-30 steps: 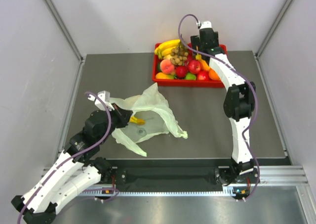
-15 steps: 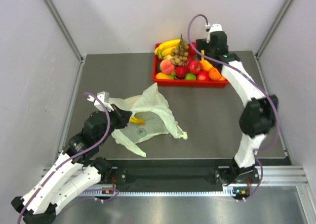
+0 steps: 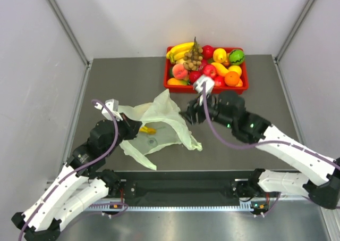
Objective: Untie the knot of the plastic bag and take out the fruit
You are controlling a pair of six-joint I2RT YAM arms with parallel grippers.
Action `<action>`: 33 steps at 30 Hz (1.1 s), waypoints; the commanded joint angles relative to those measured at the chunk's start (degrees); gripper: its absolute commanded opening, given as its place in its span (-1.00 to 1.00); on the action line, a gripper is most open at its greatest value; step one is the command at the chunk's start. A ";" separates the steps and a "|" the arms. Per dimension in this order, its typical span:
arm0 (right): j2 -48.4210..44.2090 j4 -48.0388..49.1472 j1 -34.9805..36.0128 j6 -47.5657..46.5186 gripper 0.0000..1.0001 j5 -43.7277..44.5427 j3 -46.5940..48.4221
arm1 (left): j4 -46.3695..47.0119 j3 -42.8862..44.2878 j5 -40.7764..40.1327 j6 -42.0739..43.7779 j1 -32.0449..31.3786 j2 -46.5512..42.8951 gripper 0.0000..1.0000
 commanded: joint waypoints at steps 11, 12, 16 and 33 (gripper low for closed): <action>8.90 10.48 33.33 2.51 -0.63 11.50 -7.67 | -3.68 1.01 1.21 -0.44 -0.04 -1.47 -1.00; 10.31 11.45 33.76 2.61 -0.59 12.73 -7.50 | -3.42 1.01 1.30 -0.53 0.05 -1.29 -1.00; 17.94 14.97 33.68 1.65 -0.34 23.97 -6.01 | -2.89 1.18 2.00 -0.70 -0.04 -0.33 -1.00; 38.70 31.49 20.42 -2.58 0.59 15.30 -0.64 | 3.61 -2.33 1.39 -1.58 0.05 2.40 -1.00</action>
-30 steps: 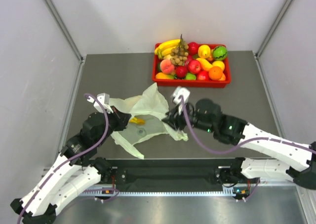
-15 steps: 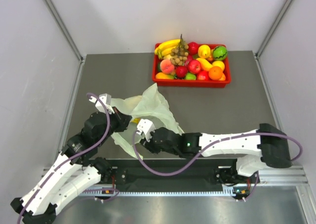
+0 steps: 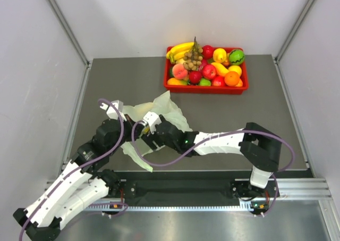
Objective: Untie the knot of the plastic bag and take out the fruit
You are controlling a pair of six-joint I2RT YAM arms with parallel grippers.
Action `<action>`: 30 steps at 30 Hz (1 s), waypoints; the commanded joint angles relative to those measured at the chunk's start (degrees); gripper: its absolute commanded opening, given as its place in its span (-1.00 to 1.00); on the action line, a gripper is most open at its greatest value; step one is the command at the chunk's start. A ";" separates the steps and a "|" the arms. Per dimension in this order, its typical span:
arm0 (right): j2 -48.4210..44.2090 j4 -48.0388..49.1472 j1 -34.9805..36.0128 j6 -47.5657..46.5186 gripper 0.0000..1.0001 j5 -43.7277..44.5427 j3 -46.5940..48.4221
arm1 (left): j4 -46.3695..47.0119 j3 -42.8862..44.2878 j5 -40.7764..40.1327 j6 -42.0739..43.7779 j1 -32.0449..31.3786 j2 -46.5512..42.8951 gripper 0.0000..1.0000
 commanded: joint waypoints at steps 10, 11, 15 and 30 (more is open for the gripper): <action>10.77 9.29 -4.65 -0.96 0.57 -11.77 7.68 | 6.46 -0.39 -2.12 -1.80 0.05 0.90 -1.00; 11.21 9.29 -4.92 -0.87 0.57 -11.94 8.12 | 6.46 -0.47 -2.29 -1.89 0.05 0.46 -1.00; 13.76 8.76 -5.97 -0.96 0.44 -13.26 9.88 | 6.11 -0.56 -3.61 -2.68 0.05 -0.51 -1.00; 16.49 6.30 -7.20 -1.75 0.21 -15.11 8.74 | 4.79 -0.91 -5.37 -4.00 0.14 -2.62 -1.00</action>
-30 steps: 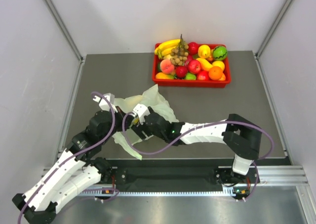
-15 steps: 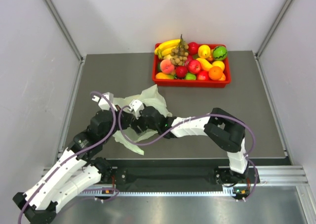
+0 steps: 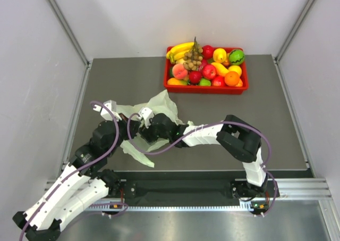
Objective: Untie the knot of the plastic bag and take out the fruit
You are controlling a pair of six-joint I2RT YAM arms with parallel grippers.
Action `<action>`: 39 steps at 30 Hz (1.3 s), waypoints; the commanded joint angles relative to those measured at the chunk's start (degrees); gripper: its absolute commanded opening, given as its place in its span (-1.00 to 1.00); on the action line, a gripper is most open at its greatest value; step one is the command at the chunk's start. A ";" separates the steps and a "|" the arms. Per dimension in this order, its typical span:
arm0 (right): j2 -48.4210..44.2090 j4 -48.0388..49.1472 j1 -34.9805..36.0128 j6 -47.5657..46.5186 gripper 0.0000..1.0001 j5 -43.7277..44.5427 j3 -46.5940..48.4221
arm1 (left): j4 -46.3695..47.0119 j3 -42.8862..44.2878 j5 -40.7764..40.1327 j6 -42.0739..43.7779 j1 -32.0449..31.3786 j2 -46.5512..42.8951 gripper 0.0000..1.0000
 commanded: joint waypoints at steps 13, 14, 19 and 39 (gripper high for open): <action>2.03 0.82 -1.79 -0.72 -0.44 0.07 -0.55 | 2.78 -0.63 0.03 -0.66 0.10 -0.44 -1.00; 1.24 1.25 -1.70 -0.64 -0.58 -0.80 -1.34 | 2.78 -0.63 -0.06 -0.57 0.01 -0.52 -1.00; -8.25 3.28 -0.82 -1.25 -1.00 -3.88 -9.24 | 2.87 -0.98 0.47 -0.39 0.10 -0.43 -1.00; -45.86 -33.09 1.90 -12.56 -1.00 -55.12 -16.46 | 2.78 0.60 -1.90 1.27 0.10 1.06 -1.00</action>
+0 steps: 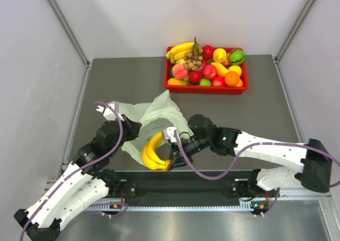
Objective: Untie the knot of the plastic bag and take out the fruit
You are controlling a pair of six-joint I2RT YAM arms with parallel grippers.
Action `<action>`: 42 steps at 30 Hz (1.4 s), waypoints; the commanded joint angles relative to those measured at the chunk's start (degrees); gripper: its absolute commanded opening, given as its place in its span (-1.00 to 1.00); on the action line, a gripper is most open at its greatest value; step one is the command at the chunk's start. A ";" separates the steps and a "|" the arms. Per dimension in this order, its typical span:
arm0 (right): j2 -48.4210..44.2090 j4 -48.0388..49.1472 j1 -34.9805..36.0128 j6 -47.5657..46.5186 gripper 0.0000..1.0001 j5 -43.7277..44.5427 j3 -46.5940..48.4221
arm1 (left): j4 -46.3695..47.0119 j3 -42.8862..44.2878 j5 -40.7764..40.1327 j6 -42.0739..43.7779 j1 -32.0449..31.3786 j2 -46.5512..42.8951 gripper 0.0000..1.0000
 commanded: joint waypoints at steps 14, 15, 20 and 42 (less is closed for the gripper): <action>-28.57 -5.54 -4.41 -3.22 -1.00 11.09 6.15 | 3.68 2.01 -0.37 0.66 0.10 1.24 -1.00; -27.42 -6.07 -4.68 -3.56 -1.00 17.59 7.30 | 3.68 2.01 -0.28 0.66 0.10 0.98 -1.00; -14.86 -6.87 -11.08 -3.57 -1.00 53.14 15.55 | 3.24 2.54 0.25 0.66 0.10 0.80 -1.00; 24.96 0.24 -49.68 5.14 -1.00 42.80 37.63 | -0.97 3.25 1.48 -0.31 0.10 -4.38 -1.00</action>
